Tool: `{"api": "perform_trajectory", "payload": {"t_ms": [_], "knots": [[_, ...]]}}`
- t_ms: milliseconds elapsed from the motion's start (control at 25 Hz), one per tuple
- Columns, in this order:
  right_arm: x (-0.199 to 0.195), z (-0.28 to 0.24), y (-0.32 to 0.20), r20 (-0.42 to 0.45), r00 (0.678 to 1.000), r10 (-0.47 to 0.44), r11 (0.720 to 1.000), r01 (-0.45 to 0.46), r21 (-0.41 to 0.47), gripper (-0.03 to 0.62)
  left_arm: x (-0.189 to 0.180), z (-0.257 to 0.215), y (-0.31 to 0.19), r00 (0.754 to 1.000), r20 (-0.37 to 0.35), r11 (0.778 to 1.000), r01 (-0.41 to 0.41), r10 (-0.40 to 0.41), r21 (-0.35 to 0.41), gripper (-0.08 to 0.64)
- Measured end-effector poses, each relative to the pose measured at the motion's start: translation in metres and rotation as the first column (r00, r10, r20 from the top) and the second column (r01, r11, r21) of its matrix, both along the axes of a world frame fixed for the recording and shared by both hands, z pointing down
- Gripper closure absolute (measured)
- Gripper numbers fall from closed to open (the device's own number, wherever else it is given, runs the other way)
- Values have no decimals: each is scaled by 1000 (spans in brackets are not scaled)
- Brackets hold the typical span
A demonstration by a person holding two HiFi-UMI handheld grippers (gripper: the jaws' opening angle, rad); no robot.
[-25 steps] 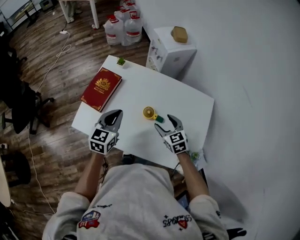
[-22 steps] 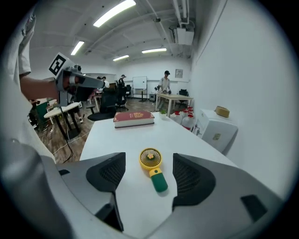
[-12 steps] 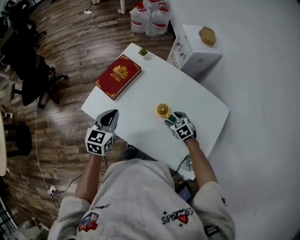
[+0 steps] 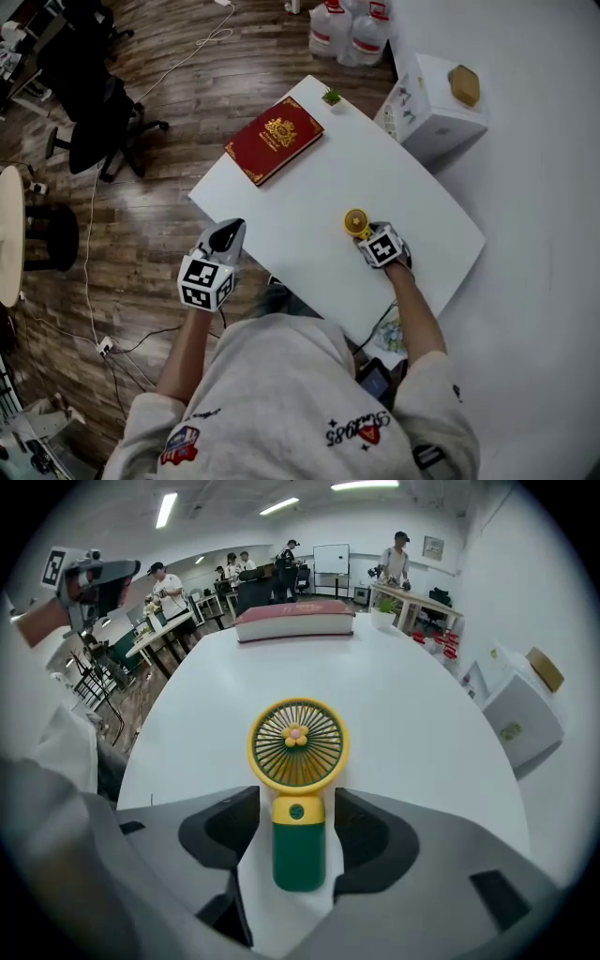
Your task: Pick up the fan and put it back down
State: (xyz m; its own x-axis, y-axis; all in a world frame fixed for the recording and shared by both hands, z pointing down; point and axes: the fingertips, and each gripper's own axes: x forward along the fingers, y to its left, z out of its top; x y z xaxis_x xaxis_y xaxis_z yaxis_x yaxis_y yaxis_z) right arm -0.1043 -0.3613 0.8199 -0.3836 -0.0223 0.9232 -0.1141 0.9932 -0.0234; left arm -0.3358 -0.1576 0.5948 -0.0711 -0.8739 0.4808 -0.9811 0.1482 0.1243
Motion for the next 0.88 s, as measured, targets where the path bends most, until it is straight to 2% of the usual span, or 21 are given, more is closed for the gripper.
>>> {"api": "perform_trajectory", "payload": {"t_ms": [200,320,440,680,880], "knots": [[-3,14,1,-53,999,-7,1000,7,-9,359,-8,6,14,999,-4,999,40,-40,-5,557],[-7,14,5,-44,999,16,1000,-17,-13,408,-7,11,17,999,-14,999,44,-44,-10,555],[-7,15,6,-36,998,52,999,-52,9,408,-1,13,14,999,-18,999,33,-34,-6,555],[-6,2,13,49,987,151,988,-151,-10,408,6,8,2,1000,-12,1000,-7,7,5,557],[2,-14,7,111,962,250,968,-248,-38,410,14,6,-10,999,-17,999,-50,50,12,555]]}}
